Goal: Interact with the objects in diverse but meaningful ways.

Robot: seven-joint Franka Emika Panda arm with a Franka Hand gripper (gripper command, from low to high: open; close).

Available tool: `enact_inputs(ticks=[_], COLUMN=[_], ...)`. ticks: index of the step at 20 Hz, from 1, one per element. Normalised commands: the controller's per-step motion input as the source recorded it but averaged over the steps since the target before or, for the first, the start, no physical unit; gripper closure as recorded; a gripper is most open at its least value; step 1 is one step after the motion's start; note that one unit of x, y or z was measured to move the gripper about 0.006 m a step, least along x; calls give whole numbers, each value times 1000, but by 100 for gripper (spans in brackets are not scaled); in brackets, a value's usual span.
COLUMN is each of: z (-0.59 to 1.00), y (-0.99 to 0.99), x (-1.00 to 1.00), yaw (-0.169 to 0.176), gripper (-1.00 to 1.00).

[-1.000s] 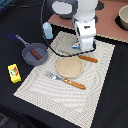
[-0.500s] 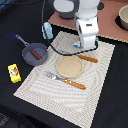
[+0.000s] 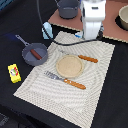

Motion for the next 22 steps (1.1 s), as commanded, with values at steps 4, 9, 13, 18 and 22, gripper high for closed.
enact_inputs(ticks=[4,9,13,18,22], z=[19,0,9,0,0], y=[-336,-373,-360,-367,-354], x=[-525,-552,-609,-589,-581], yaw=[-42,-23,-31,-32,-35], gripper=[100,100,100,100,100])
